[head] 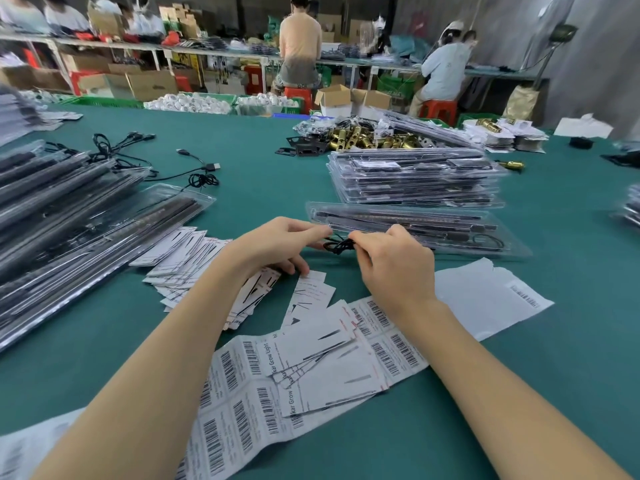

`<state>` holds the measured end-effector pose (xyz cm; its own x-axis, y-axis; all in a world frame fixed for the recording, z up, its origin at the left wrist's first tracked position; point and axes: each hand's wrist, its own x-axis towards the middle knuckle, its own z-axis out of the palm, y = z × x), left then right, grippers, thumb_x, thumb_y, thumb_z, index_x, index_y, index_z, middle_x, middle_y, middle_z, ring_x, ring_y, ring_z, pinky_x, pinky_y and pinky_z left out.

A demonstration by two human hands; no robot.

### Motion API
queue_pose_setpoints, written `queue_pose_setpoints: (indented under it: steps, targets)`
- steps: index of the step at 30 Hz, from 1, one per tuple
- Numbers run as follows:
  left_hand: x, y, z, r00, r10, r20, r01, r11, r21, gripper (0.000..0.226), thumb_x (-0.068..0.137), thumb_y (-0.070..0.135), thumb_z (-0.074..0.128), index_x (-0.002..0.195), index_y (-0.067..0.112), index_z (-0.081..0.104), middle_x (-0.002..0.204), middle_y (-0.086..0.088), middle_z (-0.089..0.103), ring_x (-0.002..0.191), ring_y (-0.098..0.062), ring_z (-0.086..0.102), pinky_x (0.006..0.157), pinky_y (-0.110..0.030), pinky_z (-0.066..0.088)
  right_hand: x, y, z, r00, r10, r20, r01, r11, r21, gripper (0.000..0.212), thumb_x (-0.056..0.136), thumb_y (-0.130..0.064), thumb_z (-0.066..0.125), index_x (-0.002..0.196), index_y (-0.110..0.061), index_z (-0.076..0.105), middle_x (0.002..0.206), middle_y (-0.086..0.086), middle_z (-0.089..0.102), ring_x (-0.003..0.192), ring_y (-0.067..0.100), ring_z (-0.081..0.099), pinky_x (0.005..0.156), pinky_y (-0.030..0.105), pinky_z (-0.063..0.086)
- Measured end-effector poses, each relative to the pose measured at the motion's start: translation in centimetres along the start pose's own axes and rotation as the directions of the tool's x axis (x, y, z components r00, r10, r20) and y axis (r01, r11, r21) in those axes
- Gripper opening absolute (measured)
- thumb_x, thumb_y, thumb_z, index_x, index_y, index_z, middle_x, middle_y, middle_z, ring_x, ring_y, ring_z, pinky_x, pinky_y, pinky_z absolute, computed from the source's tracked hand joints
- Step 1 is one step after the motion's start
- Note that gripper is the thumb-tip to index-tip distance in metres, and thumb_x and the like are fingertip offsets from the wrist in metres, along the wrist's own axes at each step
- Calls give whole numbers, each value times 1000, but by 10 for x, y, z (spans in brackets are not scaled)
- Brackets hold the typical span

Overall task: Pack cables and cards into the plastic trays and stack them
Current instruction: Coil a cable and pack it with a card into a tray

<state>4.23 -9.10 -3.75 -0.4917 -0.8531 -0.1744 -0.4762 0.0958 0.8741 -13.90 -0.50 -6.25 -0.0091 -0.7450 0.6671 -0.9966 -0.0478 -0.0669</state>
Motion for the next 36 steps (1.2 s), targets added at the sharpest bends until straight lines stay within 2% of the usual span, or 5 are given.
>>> queue_pose_setpoints:
  steps: [10, 19, 23, 29, 36]
  targets:
    - [6, -7, 2, 975, 170, -145, -130, 959, 250, 44, 66, 72, 79, 91, 36, 76, 62, 9, 72, 50, 1, 63, 46, -7, 42, 1, -4, -3, 995, -85, -47, 83, 996, -38, 11, 89, -12, 72, 84, -21, 75, 65, -8, 66, 64, 21, 51, 41, 24, 39]
    - [14, -10, 15, 914, 317, -252, -181, 877, 446, 27, 84, 50, 76, 102, 31, 81, 81, 8, 77, 70, -2, 66, 65, -11, 47, -3, 10, 2, 926, -88, 368, 110, 993, -40, 61, 100, -10, 43, 156, -31, 30, 146, -9, 54, 116, 21, 57, 65, 32, 44]
    - [15, -10, 15, 916, 304, -263, -166, 883, 440, 27, 83, 47, 78, 102, 28, 81, 88, 5, 78, 75, -5, 67, 70, -14, 52, 1, 15, -2, 956, 23, 293, -19, 1000, -17, 44, 101, -8, 46, 138, -29, 60, 133, -2, 67, 111, 30, 66, 83, 39, 55]
    - [14, -9, 14, 903, 328, -276, -168, 864, 475, 27, 83, 45, 78, 105, 29, 80, 110, 4, 76, 85, -13, 68, 83, -29, 56, 6, 13, -9, 976, 120, 182, -102, 989, -107, 27, 103, -25, 51, 104, -32, 77, 70, 2, 50, 66, 22, 46, 53, 28, 30]
    - [10, -12, 21, 847, 490, -204, -271, 730, 628, 23, 97, 36, 64, 118, 35, 74, 114, 5, 75, 56, -4, 56, 67, -29, 52, -4, 11, -9, 909, 31, 415, -2, 998, -70, 32, 100, -18, 44, 131, -16, 52, 124, -2, 62, 110, 23, 58, 69, 33, 45]
